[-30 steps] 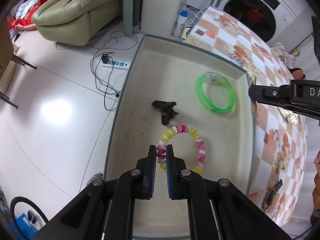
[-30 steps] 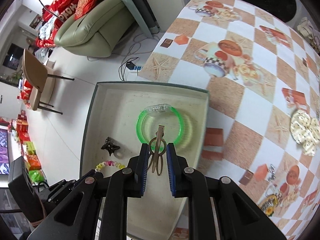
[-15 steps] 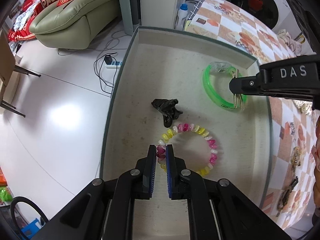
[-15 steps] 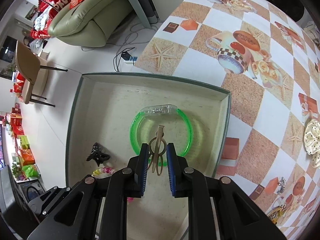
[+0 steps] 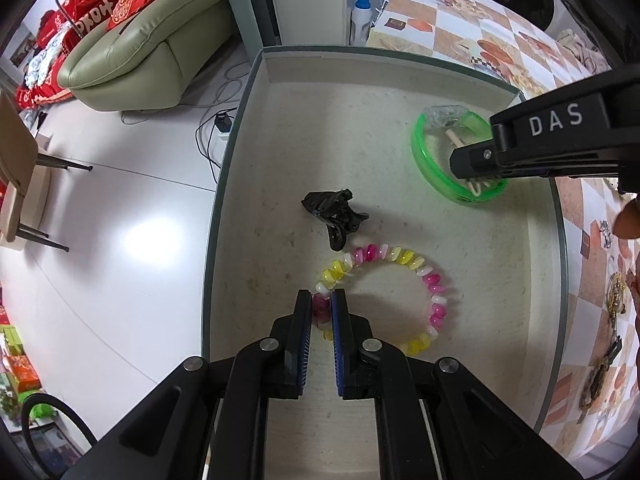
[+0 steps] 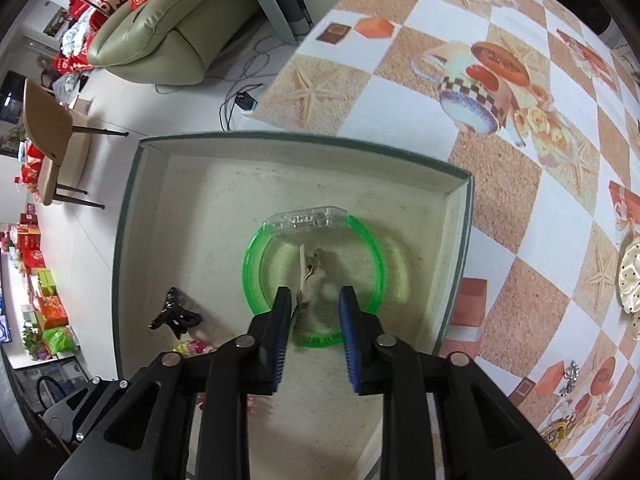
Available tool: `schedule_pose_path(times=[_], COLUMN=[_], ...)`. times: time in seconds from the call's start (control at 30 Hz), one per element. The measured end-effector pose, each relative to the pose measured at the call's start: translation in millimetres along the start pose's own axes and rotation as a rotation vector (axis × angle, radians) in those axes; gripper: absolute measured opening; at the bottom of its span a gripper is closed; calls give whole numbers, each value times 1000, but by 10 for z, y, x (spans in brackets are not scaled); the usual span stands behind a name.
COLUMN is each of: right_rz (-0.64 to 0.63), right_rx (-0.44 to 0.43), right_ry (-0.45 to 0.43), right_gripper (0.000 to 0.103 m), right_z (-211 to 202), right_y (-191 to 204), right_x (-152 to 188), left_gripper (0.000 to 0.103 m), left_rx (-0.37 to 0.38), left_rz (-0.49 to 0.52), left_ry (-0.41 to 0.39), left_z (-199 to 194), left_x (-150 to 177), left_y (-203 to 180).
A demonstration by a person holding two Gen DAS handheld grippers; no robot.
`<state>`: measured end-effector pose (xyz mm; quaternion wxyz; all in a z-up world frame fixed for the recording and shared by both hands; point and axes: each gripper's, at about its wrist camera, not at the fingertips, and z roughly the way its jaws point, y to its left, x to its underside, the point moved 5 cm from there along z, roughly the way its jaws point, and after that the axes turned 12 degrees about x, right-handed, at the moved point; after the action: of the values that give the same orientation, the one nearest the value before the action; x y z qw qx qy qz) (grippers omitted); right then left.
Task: Organize jewelry
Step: 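Drop the hair pin inside the green bangle with the right gripper while the left releases the bracelet, then move both open grippers back over the table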
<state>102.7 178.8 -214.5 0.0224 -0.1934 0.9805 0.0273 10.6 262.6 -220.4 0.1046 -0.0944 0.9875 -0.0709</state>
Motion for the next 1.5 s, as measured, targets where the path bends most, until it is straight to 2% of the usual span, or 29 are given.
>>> schedule_pose_path(times=[0.33,0.53,0.57,0.6,0.63,0.7,0.8,1.0,1.1,1.2,1.3,1.5], right_rz=[62,107,112,123,131,153,193,288,347,412,470,590], right_rx=[-83,-108,-109,-112,-111,-108,-101,-87,-81,-74,-62,-44], right_ry=[-57,-98,-102,-105,-106,-108,-107,-102,-92,-82,-77,-72], right_gripper=[48,54,56,57,57,57,59,81,82,89,103,103], right_z=[-284,-548,-583,-622,-640,-689,-746,-828,-837,-843,-846,-857], right_y=[-99,-287,-325,-379,-426,-536,-760,-1225,-1442,-1710,-1973,-2464], right_x=[12,117,152,188,211,279,423,735,890,1091,1284,1691], left_gripper=[14,14,35,61,103,103,103,103,103,103,103,103], left_rx=[-21,-25,-29,-36,-46,-81,-67,-64,-54,-36,-10,30], left_rz=[28,40,42,44,41,60,77,116,145,183,215,283], left_ry=[11,9,11,15,13,-28,-8,-1,1,1,3,-3], left_z=[-47,-129,-135,-147,-172,-262,-271,-355,-411,-451,-496,-546], left_x=[-11,-5,-5,0,6,-6,23,49,46,41,21,-65], left_y=[-124,-148,-153,-159,-159,-192,-268,-435,-570,-735,-931,-1380])
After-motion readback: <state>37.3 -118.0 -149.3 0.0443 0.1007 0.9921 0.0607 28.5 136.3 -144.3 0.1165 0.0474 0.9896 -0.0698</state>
